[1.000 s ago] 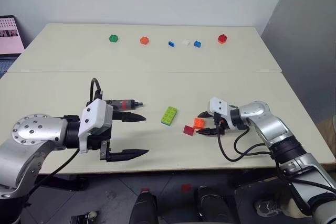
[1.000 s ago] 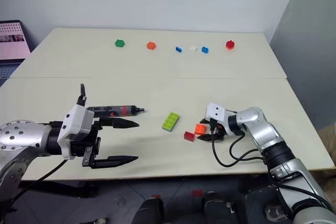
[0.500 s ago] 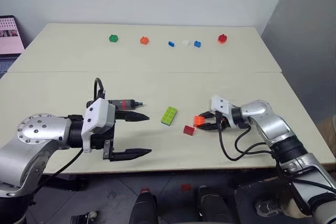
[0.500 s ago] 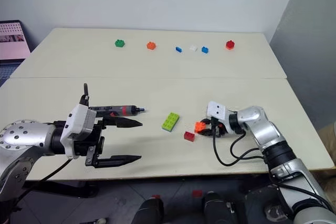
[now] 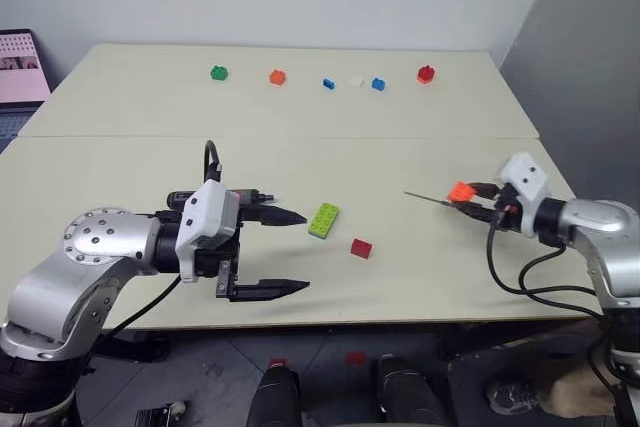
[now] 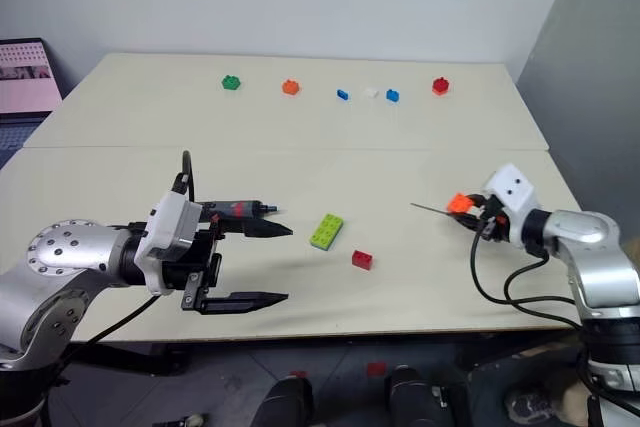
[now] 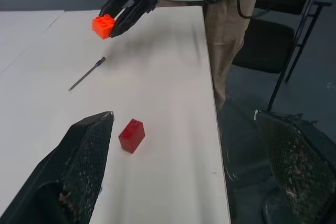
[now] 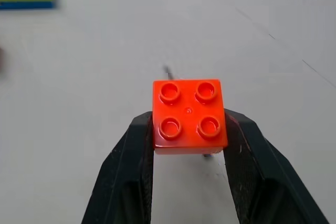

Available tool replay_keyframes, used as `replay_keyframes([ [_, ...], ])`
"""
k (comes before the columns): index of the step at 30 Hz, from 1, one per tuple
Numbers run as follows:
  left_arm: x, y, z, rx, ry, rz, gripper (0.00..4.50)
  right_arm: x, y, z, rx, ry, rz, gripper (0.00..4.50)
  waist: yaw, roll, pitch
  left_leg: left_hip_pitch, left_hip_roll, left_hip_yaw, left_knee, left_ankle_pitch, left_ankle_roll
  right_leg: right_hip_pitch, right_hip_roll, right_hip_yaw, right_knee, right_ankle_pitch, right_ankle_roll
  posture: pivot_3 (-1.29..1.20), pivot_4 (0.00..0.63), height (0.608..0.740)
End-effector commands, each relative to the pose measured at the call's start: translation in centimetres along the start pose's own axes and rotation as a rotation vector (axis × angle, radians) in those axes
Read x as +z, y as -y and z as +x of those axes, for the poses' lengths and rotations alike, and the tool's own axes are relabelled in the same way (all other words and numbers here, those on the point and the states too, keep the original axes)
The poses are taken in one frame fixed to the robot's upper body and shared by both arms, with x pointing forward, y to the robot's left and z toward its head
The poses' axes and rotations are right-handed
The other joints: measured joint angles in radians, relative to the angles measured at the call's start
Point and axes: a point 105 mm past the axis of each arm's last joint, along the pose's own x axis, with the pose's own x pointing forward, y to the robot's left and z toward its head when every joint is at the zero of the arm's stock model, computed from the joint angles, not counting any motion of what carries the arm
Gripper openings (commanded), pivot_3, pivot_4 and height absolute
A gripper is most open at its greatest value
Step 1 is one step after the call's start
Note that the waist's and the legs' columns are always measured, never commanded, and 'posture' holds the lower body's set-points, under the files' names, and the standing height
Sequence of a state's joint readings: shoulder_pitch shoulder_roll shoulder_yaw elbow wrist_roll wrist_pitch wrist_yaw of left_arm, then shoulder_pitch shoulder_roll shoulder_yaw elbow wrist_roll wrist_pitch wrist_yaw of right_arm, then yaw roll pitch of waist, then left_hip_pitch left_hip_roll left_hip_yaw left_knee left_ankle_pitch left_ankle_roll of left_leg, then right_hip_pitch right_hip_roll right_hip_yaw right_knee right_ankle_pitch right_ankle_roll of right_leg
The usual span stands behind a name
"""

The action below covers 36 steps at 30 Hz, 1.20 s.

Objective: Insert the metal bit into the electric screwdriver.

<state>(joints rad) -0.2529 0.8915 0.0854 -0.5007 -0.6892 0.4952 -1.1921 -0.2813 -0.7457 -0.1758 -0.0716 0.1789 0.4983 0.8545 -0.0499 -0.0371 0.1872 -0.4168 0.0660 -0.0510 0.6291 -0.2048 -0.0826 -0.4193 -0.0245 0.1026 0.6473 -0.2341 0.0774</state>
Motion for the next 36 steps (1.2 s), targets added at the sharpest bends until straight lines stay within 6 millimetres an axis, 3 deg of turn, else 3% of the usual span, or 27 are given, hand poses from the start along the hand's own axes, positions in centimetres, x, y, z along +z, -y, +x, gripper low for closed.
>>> replay_keyframes([
  [1, 1.0, -0.1, 0.5, -0.027, 0.046, 0.032, 4.5, -0.5, 2.4, -2.4, -0.174, -0.003, 0.044, 1.46, -0.002, 0.0, 0.0, 0.0, 0.0, 0.0, 0.0, 0.0, 0.0, 0.0, 0.0, 0.001, 0.0, 0.0, 0.0, 0.0, 0.15, 0.74],
  [8, 1.4, -1.0, 2.1, -0.025, 0.118, 0.036, 4.5, -4.3, 3.2, -3.1, -0.307, -0.099, 0.177, 1.46, -0.011, 0.0, 0.0, 0.001, 0.0, 0.0, 0.0, 0.0, 0.0, 0.001, 0.0, 0.001, 0.0, 0.001, 0.001, 0.0, 0.15, 0.74],
  [16, 1.8, -1.5, 2.8, -0.007, 0.151, 0.042, 4.5, -5.9, 3.5, -2.3, -0.34, -0.12, 0.287, 1.46, -0.01, 0.0, 0.0, 0.001, -0.001, 0.0, 0.0, 0.001, 0.001, 0.002, 0.0, 0.001, 0.0, 0.001, 0.001, 0.0, 0.15, 0.74],
  [17, 1.8, -1.5, 2.8, -0.005, 0.153, 0.042, 4.5, -6.0, 3.5, -2.3, -0.339, -0.119, 0.293, 2.16, -0.01, 0.0, 0.0, 0.001, -0.001, 0.0, 0.0, 0.001, 0.001, 0.002, 0.0, 0.002, 0.0, 0.001, 0.001, 0.0, 0.15, 0.74],
  [27, 1.7, -1.4, 2.6, 0.012, 0.147, 0.037, 4.5, -5.0, 3.6, -2.8, -0.323, -0.067, 0.361, 4.41, -0.01, 0.001, 0.0, 0.001, -0.001, 0.0, 0.0, 0.001, 0.001, 0.002, 0.0, 0.002, 0.0, 0.001, 0.001, 0.0, 0.15, 0.74],
  [33, 1.4, -1.4, 2.2, 0.027, 0.125, 0.031, 4.5, -2.8, 3.6, -4.2, -0.303, -0.009, 0.306, 4.49, -0.009, 0.001, 0.0, 0.001, -0.001, 0.0, 0.0, 0.001, 0.001, 0.002, 0.0, 0.001, 0.0, 0.001, 0.001, 0.0, 0.15, 0.74],
  [36, 1.0, -1.5, 1.6, 0.047, 0.098, 0.026, 4.5, -0.5, 2.6, -4.9, -0.24, 0.011, 0.198, 4.49, -0.008, 0.001, 0.0, 0.0, -0.001, 0.0, 0.0, 0.001, 0.001, 0.002, 0.0, 0.001, -0.001, 0.001, 0.001, 0.0, 0.15, 0.74],
])
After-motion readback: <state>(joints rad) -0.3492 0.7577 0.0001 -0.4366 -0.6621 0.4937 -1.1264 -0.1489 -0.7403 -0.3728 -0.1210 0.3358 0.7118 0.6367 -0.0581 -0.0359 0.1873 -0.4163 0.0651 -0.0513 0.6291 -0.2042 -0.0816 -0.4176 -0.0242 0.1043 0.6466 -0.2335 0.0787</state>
